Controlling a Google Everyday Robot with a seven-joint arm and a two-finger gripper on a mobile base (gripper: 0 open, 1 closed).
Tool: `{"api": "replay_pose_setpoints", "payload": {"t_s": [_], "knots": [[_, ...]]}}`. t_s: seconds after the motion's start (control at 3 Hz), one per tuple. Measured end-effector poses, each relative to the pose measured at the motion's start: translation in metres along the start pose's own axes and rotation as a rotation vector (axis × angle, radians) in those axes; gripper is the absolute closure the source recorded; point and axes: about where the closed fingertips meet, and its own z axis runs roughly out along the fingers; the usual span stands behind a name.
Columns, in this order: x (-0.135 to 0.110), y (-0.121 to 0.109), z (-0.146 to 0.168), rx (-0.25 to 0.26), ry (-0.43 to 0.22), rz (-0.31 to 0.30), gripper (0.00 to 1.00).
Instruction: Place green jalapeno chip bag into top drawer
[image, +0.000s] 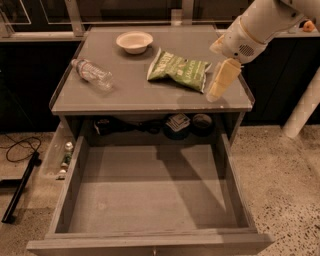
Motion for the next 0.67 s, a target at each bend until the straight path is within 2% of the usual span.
{"api": "replay_pose_setpoints", "payload": {"t_s": [0.67], "knots": [[-0.0022, -0.0040, 0.0016, 0.016, -0.021, 0.007, 0.00]]}}
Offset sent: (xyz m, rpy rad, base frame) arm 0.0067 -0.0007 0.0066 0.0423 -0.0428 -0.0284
